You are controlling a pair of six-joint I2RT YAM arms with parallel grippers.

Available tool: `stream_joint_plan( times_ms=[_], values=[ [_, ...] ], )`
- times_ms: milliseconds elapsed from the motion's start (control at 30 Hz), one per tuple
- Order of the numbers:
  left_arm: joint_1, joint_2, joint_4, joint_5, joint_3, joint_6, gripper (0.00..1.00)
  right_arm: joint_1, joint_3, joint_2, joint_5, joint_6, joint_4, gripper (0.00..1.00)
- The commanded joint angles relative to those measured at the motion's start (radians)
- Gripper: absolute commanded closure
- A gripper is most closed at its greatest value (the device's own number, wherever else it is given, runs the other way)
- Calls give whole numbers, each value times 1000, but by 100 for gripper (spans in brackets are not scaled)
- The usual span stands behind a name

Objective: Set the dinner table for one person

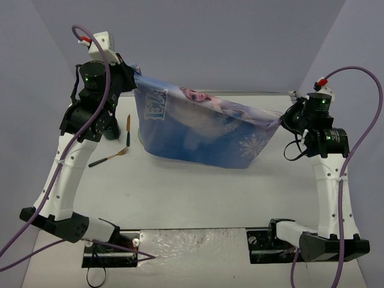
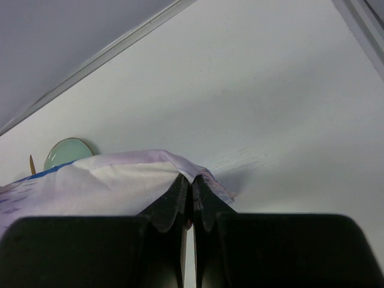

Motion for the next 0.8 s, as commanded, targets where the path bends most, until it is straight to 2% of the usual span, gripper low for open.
stream_joint_plan(
  times_ms=[0, 133, 500, 633, 767],
  values=[
    [26, -32, 130, -6, 31, 23, 100, -20, 61, -42, 34, -8, 22, 100],
    [26, -75, 145, 1, -7, 38, 100, -20, 59, -88, 34, -47, 38, 100],
    [25, -410, 142, 23, -253, 46, 100, 7, -17, -362, 50, -51, 44, 100],
    [25, -459, 58, 51, -233, 65, 100, 8, -25, -429, 53, -44, 43, 100],
    [25, -405, -59, 64, -122, 81, 100, 8, -19, -459, 49, -21, 41, 100]
  ],
)
